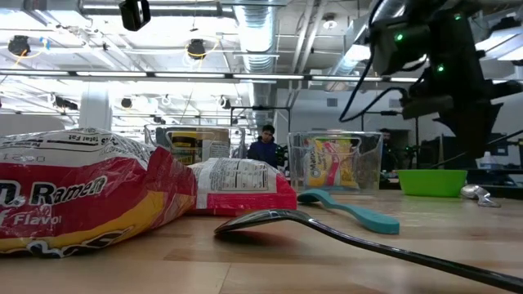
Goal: Pick & Place Food Item
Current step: Put the silver spoon into the white bin
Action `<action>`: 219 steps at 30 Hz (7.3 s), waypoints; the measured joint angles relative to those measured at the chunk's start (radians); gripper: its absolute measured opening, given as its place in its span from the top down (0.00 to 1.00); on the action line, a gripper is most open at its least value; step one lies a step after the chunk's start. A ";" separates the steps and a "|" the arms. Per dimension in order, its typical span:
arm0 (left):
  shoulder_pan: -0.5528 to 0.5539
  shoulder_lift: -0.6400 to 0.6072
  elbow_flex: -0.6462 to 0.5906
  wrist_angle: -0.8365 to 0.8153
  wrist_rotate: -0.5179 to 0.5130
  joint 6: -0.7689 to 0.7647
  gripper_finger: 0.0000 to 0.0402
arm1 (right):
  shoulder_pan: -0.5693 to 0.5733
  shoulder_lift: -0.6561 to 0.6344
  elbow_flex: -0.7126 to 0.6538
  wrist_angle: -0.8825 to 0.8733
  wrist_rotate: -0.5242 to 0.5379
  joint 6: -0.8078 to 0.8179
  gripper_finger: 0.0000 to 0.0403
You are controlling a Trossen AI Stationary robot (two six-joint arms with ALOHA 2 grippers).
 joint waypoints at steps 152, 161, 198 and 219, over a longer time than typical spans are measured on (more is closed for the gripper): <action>0.000 0.000 0.000 0.007 0.000 0.000 0.71 | 0.231 0.071 -0.117 0.189 0.171 0.879 0.99; 0.000 0.000 0.000 0.007 0.000 0.000 0.71 | 0.335 0.071 0.000 0.077 0.177 0.872 0.99; 0.194 0.000 0.000 0.006 -0.001 0.000 0.71 | 0.381 0.071 0.422 -0.032 0.627 0.049 0.99; 0.274 0.200 0.000 0.147 0.001 -0.051 0.71 | 0.258 0.071 0.469 0.248 0.649 -0.603 0.99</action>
